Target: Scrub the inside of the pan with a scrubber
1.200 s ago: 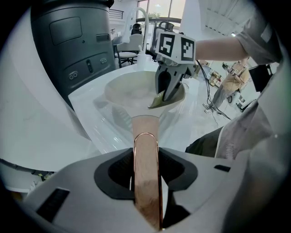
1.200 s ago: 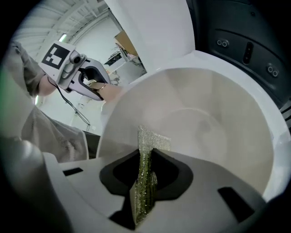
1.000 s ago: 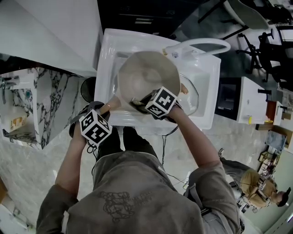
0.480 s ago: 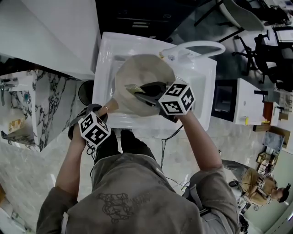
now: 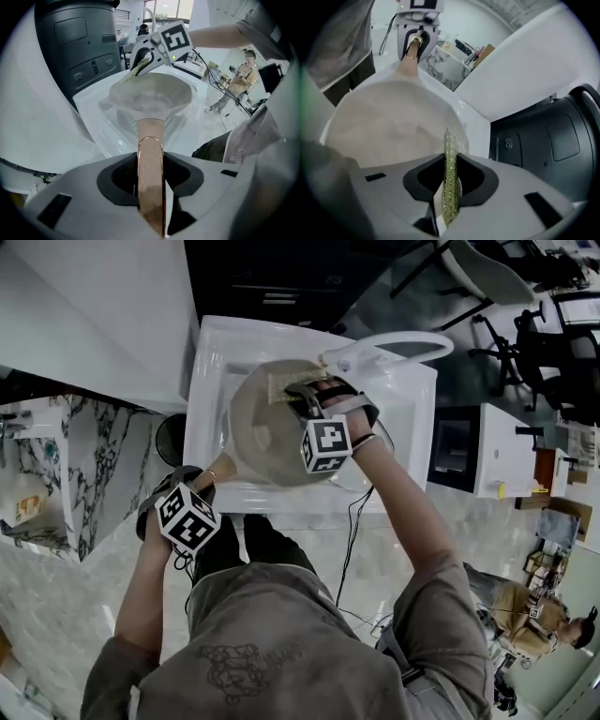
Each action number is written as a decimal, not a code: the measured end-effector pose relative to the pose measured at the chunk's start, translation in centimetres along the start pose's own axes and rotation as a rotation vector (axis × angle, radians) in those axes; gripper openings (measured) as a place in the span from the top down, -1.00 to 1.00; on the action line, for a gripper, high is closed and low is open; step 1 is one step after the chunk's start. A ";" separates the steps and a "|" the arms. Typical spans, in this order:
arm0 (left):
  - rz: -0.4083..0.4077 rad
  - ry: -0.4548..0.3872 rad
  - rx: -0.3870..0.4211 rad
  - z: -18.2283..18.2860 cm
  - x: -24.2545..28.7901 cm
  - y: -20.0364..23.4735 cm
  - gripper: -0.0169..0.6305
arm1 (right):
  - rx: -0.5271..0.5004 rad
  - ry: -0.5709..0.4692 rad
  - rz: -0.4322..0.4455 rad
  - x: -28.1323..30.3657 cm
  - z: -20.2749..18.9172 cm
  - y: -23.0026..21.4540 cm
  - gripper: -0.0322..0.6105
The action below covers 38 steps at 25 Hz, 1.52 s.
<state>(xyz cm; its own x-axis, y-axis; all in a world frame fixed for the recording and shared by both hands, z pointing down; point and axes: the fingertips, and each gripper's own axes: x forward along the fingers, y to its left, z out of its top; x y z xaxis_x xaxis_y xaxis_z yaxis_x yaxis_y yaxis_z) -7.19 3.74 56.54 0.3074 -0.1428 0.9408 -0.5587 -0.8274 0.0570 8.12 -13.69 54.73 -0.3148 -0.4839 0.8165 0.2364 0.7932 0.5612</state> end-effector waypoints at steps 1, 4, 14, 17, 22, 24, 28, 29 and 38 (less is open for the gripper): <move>-0.001 0.000 0.000 0.0 0.0 0.0 0.45 | -0.034 0.017 0.002 0.8 -0.6 0.4 0.67; -0.004 0.003 0.002 0.0 0.0 0.0 0.45 | -0.125 0.066 -0.009 2.5 -2.3 0.6 0.67; -0.009 0.013 0.009 0.0 0.1 0.1 0.45 | -0.126 0.192 0.184 4.2 -6.6 4.7 0.66; -0.011 0.015 0.007 0.1 0.1 0.1 0.45 | -0.045 0.243 0.274 3.3 -7.8 6.1 0.66; -0.015 0.015 0.002 0.0 0.1 0.2 0.45 | 0.055 0.304 0.419 1.5 -9.1 9.2 0.66; -0.012 0.008 0.000 0.2 0.1 0.3 0.45 | 0.085 0.318 0.459 0.8 -9.2 10.2 0.66; -0.008 0.003 0.005 0.7 -0.1 0.5 0.45 | 0.183 0.346 0.534 -0.5 -9.0 11.9 0.66; -0.010 0.004 0.007 0.8 -0.1 0.5 0.45 | 0.213 0.345 0.551 -0.8 -8.7 12.2 0.66; -0.018 0.007 -0.001 0.4 -0.1 0.2 0.45 | 0.690 0.135 0.770 -4.2 -2.5 14.9 0.66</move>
<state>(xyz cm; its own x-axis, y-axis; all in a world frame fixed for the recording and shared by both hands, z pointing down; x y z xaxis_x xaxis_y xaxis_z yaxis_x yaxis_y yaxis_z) -7.04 3.42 56.28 0.3117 -0.1240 0.9421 -0.5543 -0.8290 0.0743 15.24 -0.79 59.96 -0.1863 0.2391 0.9530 -0.2609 0.9231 -0.2826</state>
